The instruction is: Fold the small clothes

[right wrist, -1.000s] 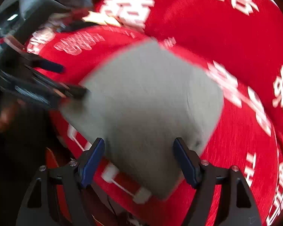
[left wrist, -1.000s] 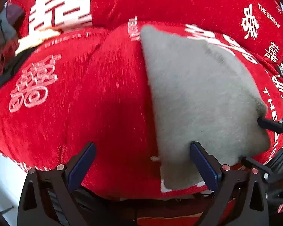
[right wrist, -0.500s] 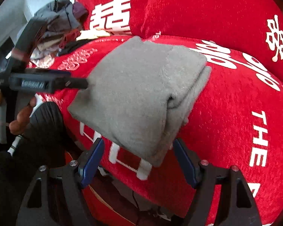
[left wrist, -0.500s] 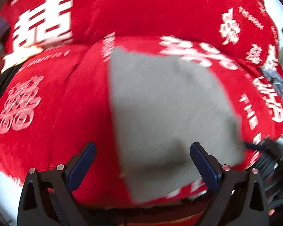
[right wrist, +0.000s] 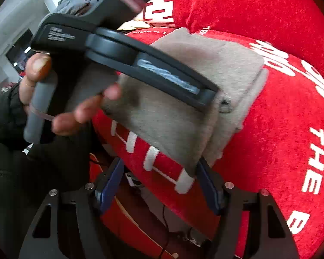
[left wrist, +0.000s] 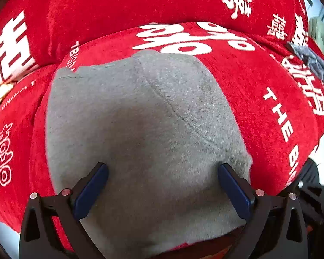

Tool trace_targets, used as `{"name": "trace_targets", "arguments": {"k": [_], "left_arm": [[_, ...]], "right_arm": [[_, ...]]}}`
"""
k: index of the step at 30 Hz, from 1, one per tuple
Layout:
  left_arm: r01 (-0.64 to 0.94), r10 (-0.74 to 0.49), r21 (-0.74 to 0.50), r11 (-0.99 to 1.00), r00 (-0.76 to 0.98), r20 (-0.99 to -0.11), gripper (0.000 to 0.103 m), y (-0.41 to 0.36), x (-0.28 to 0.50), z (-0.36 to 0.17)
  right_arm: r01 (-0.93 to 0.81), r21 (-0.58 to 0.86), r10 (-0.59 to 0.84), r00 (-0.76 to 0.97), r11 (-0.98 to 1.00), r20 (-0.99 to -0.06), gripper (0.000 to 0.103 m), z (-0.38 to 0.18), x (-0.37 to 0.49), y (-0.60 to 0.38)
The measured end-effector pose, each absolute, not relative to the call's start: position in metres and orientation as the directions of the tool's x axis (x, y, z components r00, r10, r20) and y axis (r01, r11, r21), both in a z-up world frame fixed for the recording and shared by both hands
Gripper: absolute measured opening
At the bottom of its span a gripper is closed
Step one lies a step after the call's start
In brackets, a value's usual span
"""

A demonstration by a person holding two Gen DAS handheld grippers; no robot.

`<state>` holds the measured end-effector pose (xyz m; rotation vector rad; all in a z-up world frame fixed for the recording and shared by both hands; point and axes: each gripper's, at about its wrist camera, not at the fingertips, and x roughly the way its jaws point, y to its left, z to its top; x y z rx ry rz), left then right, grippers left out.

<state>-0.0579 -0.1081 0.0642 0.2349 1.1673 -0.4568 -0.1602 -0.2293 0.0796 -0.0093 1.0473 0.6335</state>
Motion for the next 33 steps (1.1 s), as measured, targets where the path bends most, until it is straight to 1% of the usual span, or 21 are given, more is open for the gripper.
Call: {"name": "trace_targets", "arguments": {"k": [2,5,9,11,14,15,20,22,24,27,28,29,33], "left_arm": [[0.447,-0.236,-0.061,0.892,0.346,-0.908,0.102,-0.094,-0.057,0.075],[0.393,-0.212,-0.044,0.918,0.395,-0.894,0.102,-0.069,-0.049,0.083],[0.285,-0.179,-0.071,0.956,0.371,-0.911,0.102,-0.034,-0.028,0.073],[0.258,-0.166,-0.073,0.963,0.356,-0.92,0.102,-0.023,-0.022,0.066],[0.262,-0.117,-0.024,0.965,0.347,-0.93,0.102,-0.022,-0.021,0.052],[0.264,-0.127,-0.033,0.964,0.349,-0.928,0.102,-0.02,-0.022,0.05],[0.27,-0.136,-0.038,0.962,0.355,-0.925,0.102,-0.02,-0.02,0.054],[0.271,-0.116,-0.012,0.962,0.369,-0.922,0.102,-0.022,-0.012,0.055],[0.264,-0.11,-0.012,0.965,0.362,-0.926,0.102,-0.023,-0.001,0.054],[0.253,-0.129,-0.043,0.967,0.335,-0.933,0.103,-0.022,0.014,0.048],[0.246,-0.133,-0.052,0.968,0.327,-0.936,0.103,-0.021,0.019,0.047],[0.238,-0.143,-0.067,0.969,0.319,-0.937,0.103,-0.02,0.023,0.045],[0.216,-0.149,-0.084,0.973,0.306,-0.94,0.103,-0.022,0.037,0.042]], "right_arm": [[-0.494,0.242,0.46,0.387,0.835,-0.799,0.072,0.09,-0.159,-0.234],[-0.504,0.197,0.443,0.432,0.841,-0.785,0.074,0.101,-0.151,-0.234],[-0.531,0.18,0.453,0.444,0.828,-0.773,0.074,0.104,-0.121,-0.217],[-0.547,0.173,0.455,0.436,0.819,-0.776,0.074,0.102,-0.108,-0.206],[-0.556,0.144,0.419,0.407,0.818,-0.812,0.074,0.086,-0.094,-0.194],[-0.55,0.133,0.395,0.391,0.824,-0.831,0.074,0.076,-0.09,-0.194],[-0.556,0.146,0.411,0.39,0.818,-0.824,0.074,0.089,-0.088,-0.2],[-0.556,0.107,0.389,0.419,0.824,-0.82,0.077,0.095,-0.081,-0.198],[-0.547,0.076,0.352,0.421,0.834,-0.836,0.077,0.092,-0.065,-0.196],[-0.528,0.087,0.332,0.389,0.845,-0.859,0.078,0.078,-0.034,-0.2],[-0.516,0.106,0.341,0.386,0.85,-0.857,0.081,0.075,-0.026,-0.204],[-0.494,0.139,0.358,0.383,0.858,-0.851,0.082,0.072,-0.015,-0.21],[-0.403,0.216,0.375,0.373,0.889,-0.849,0.082,0.066,0.015,-0.231]]}}
